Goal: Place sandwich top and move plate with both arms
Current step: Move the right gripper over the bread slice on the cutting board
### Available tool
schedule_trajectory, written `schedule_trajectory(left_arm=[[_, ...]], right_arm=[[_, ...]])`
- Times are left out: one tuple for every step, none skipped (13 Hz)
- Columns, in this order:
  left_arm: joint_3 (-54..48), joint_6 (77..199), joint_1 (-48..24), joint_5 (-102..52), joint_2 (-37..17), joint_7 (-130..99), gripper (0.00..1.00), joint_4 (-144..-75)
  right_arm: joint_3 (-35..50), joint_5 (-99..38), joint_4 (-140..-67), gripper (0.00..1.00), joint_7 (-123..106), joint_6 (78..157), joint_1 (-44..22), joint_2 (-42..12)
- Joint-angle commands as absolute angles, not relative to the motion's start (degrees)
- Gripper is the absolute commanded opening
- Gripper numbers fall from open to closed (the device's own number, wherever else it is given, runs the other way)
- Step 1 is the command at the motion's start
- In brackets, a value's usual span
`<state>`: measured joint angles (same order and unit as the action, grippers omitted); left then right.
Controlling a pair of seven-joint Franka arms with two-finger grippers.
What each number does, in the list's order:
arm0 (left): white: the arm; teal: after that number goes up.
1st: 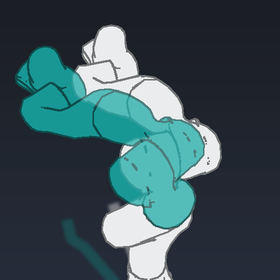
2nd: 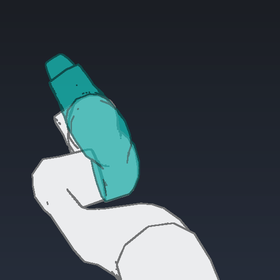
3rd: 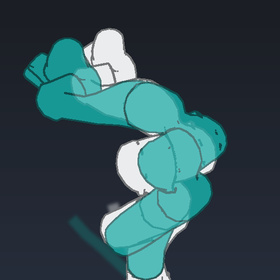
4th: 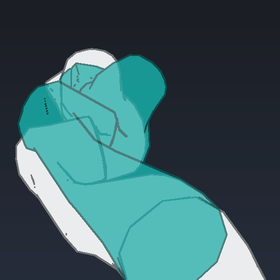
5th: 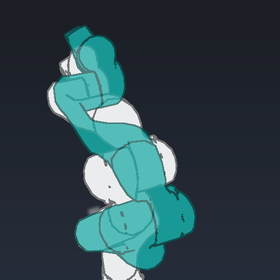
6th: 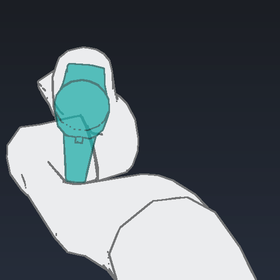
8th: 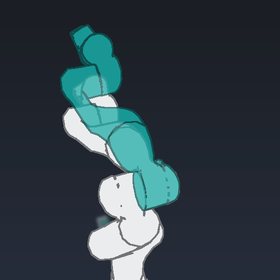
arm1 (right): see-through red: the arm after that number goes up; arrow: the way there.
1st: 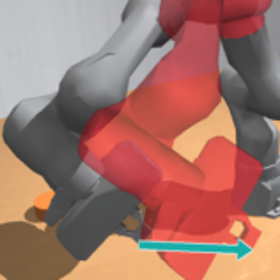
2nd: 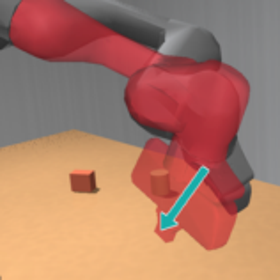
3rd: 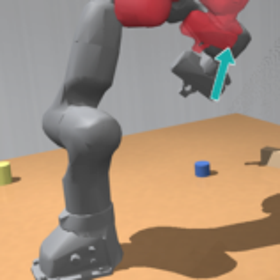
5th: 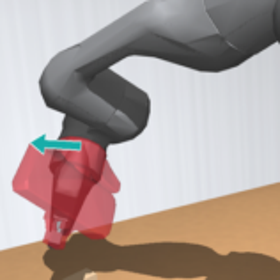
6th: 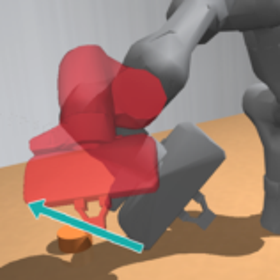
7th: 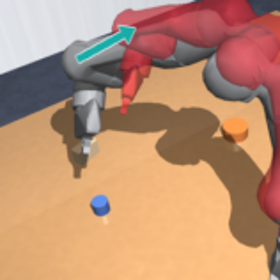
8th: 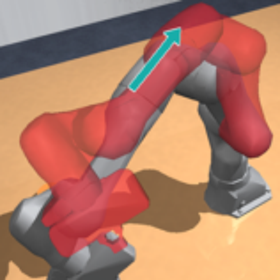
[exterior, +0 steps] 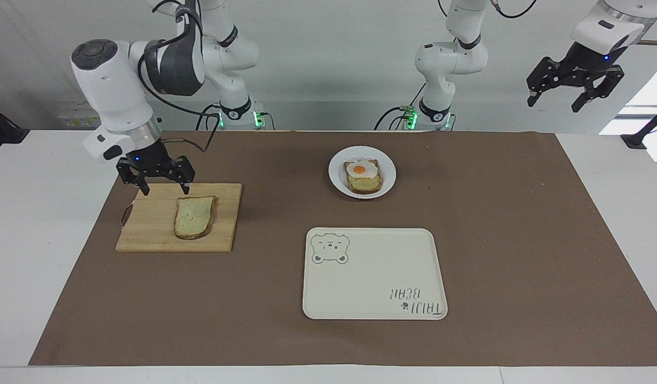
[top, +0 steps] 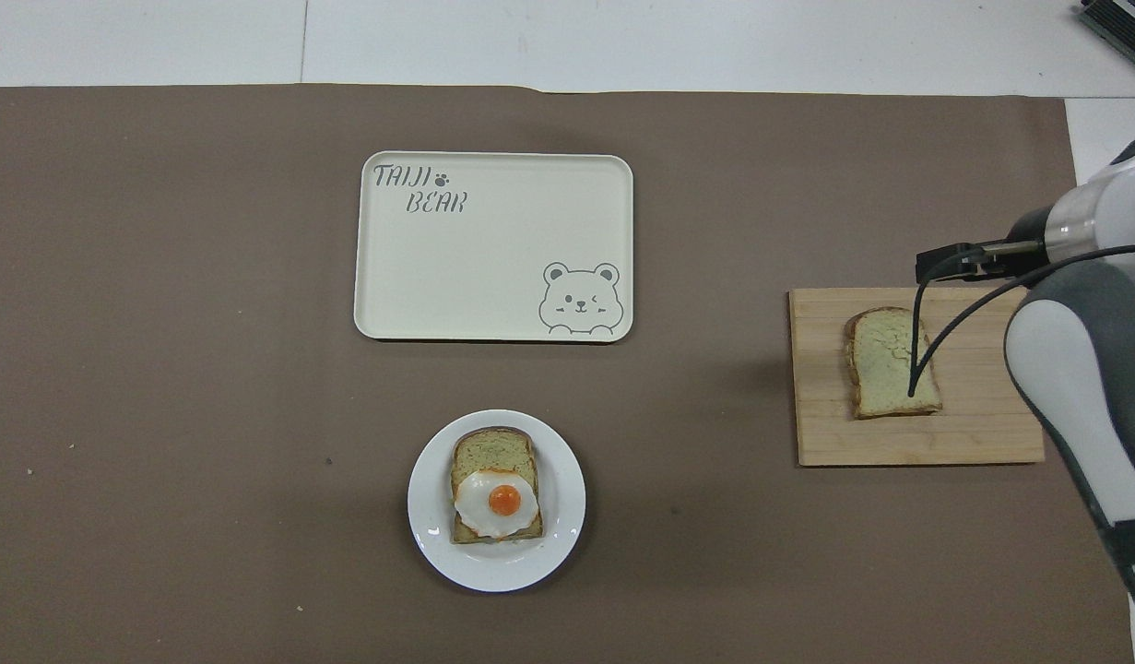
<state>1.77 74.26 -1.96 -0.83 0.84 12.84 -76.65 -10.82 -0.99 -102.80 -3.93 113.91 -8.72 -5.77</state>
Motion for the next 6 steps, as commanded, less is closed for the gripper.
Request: schedule_trajectory(left_arm=[[1.5, 73.8, -1.5, -1.0, 2.1, 12.7, 1.00, -78.0], [1.6, 73.8, -1.5, -1.0, 2.1, 12.7, 1.00, -78.0], [1.6, 73.9, -1.4, -1.0, 2.1, 12.7, 1.00, -78.0], [1.6, 73.8, -1.4, -1.1, 2.1, 12.7, 1.00, -78.0], [1.6, 73.8, -1.4, -1.0, 2.1, 12.7, 1.00, -78.0], [1.6, 73.8, -1.4, -1.0, 2.1, 12.7, 1.00, -78.0]], right_arm=[[-10.5, -2.5, -105.2, 1.00, -5.8, 119.4, -7.5, -8.6], [-10.5, -2.5, -105.9, 1.00, -5.8, 121.1, -7.0, -8.7], [-10.5, -2.5, -106.2, 1.00, -5.9, 121.1, -6.5, -9.3], [-10.5, -2.5, -107.1, 1.00, -6.3, 121.5, -5.0, -10.4], [-10.5, -3.9, -108.5, 1.00, -7.8, 122.9, -3.5, -11.2], [-10.5, -6.7, -109.8, 1.00, -10.7, 124.4, -2.2, -11.3]])
